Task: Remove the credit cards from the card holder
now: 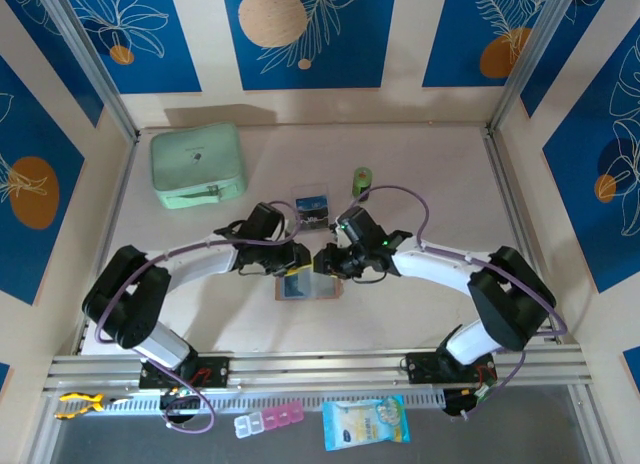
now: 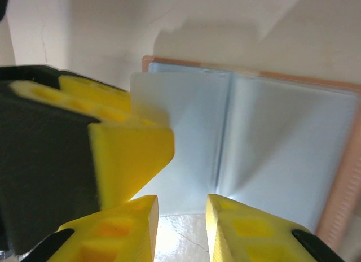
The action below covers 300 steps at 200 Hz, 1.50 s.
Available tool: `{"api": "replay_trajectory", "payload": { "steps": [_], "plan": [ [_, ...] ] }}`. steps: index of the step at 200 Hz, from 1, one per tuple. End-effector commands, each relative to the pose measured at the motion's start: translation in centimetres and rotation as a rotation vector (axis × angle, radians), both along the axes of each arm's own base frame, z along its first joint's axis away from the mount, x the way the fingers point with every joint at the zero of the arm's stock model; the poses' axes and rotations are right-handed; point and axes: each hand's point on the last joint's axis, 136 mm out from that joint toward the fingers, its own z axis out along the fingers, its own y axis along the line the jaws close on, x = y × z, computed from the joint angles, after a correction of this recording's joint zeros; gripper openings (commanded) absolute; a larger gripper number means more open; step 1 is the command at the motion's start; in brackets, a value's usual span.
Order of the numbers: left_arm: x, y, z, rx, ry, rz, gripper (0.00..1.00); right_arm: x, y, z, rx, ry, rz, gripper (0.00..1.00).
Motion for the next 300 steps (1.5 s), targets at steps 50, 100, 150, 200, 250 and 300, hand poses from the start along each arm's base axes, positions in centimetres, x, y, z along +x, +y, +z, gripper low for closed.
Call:
{"api": "replay_trajectory", "payload": {
  "steps": [50, 100, 150, 200, 250, 300],
  "plan": [
    [-0.6, -4.7, 0.5, -0.035, 0.016, -0.095, 0.46, 0.3, -5.8, 1.0, -0.130, -0.027, -0.100, 0.31],
    [-0.4, -6.2, 0.1, -0.046, 0.022, -0.114, 0.47, -0.1, -6.6, 1.5, -0.099, -0.025, -0.117, 0.32],
    [-0.3, -5.0, 0.3, -0.007, -0.006, -0.108, 0.47, -0.3, -5.4, 1.8, -0.060, -0.013, -0.101, 0.32],
    [0.3, -2.0, 0.6, -0.008, -0.025, -0.044, 0.42, -0.4, -3.5, 1.1, -0.051, 0.032, -0.069, 0.31],
    [0.3, 1.6, 0.1, -0.004, -0.014, 0.024, 0.37, -0.1, -0.7, 1.0, -0.050, 0.030, -0.017, 0.30],
    [-0.1, 5.1, -0.7, 0.018, 0.002, 0.076, 0.27, 0.3, 2.0, 0.0, -0.041, 0.063, 0.020, 0.28]
  ]
}}
